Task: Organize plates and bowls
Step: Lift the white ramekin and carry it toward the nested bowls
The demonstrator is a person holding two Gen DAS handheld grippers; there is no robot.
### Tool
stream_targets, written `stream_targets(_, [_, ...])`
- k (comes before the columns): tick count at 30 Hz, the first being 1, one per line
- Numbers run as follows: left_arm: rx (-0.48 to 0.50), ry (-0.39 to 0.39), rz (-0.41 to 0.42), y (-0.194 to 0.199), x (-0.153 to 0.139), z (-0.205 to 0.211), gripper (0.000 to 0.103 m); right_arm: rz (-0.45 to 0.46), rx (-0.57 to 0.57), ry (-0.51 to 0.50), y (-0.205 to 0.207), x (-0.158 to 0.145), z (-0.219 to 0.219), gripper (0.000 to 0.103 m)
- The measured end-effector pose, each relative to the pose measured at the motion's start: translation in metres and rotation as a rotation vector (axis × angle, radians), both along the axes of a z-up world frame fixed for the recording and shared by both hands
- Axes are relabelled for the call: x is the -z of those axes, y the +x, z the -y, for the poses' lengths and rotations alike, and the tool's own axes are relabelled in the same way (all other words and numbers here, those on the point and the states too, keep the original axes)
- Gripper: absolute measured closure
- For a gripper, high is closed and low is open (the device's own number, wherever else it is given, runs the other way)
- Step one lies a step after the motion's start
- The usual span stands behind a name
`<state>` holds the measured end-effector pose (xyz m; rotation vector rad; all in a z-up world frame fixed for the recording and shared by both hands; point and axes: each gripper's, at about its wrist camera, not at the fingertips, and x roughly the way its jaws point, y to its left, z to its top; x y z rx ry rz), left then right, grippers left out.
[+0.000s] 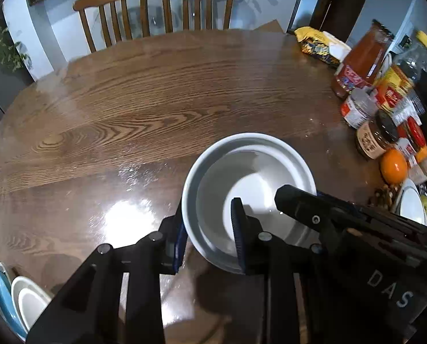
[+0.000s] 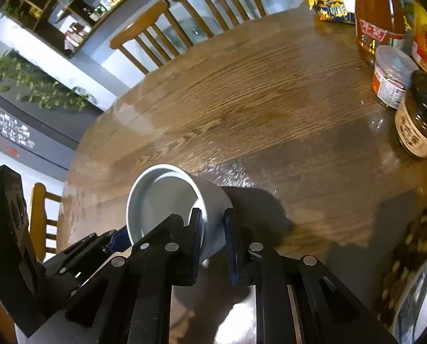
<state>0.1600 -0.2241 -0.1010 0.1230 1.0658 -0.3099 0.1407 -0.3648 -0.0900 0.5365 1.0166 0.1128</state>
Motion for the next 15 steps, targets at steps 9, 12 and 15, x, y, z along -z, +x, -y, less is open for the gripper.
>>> stream_targets(9, [0.022, 0.007, 0.112, -0.049, -0.029, -0.021, 0.078, 0.076, -0.014, 0.005, -0.045, -0.025, -0.021, 0.085])
stream_targets(12, [0.023, 0.007, 0.147, -0.068, -0.041, -0.030, 0.078, 0.097, -0.018, 0.006, -0.058, -0.033, -0.029, 0.085])
stream_targets(15, [0.021, -0.001, 0.169, -0.083, -0.050, -0.038, 0.078, 0.122, -0.022, -0.004, -0.073, -0.043, -0.037, 0.085])
